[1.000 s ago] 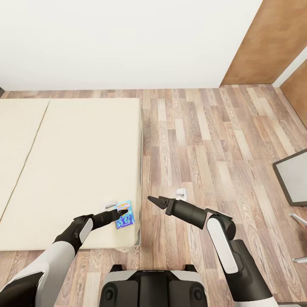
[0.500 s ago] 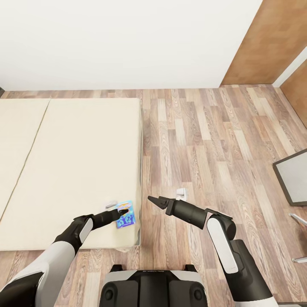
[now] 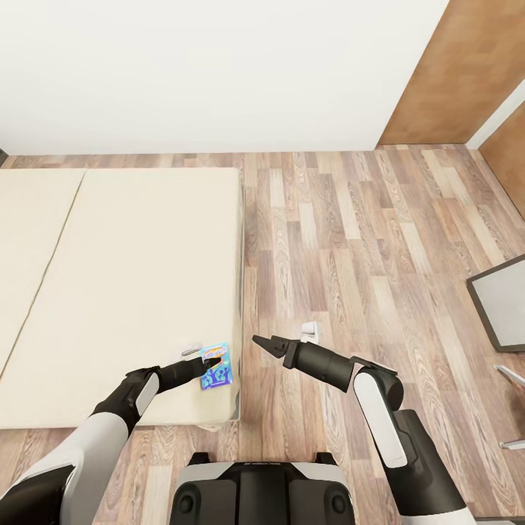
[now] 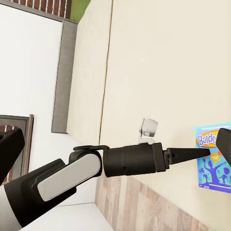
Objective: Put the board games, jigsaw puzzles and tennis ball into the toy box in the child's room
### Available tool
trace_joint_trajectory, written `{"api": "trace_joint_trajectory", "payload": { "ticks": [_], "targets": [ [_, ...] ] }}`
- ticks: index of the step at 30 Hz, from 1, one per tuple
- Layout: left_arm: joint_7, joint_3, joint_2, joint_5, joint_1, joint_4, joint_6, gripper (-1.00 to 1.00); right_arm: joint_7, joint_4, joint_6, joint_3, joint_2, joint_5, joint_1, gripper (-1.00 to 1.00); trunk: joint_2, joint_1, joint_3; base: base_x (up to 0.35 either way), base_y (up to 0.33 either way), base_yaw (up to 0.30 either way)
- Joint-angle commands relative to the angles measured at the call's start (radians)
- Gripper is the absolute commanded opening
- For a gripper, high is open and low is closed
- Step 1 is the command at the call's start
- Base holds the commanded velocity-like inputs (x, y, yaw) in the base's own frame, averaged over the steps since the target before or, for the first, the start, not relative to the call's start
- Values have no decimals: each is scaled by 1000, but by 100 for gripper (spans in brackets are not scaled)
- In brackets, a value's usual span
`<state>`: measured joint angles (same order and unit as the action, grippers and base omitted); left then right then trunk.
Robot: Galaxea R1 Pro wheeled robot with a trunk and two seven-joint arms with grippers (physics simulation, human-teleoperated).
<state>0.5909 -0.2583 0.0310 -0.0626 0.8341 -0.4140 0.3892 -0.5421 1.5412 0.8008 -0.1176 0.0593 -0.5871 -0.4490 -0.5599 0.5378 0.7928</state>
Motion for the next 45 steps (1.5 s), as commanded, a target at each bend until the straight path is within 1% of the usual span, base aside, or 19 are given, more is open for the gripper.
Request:
{"api": "trace_joint_trajectory", "payload": {
  "ticks": [1, 45],
  "targets": [
    [3, -4, 0, -6, 0, 0, 10, 100, -1, 0, 6, 1, 1, -2, 0, 100, -1, 0, 1, 0, 0, 0],
    [5, -5, -1, -6, 0, 0, 7, 100, -1, 0, 8, -1, 0, -2, 0, 100, -1, 0, 1, 0, 0, 0]
  ]
}}
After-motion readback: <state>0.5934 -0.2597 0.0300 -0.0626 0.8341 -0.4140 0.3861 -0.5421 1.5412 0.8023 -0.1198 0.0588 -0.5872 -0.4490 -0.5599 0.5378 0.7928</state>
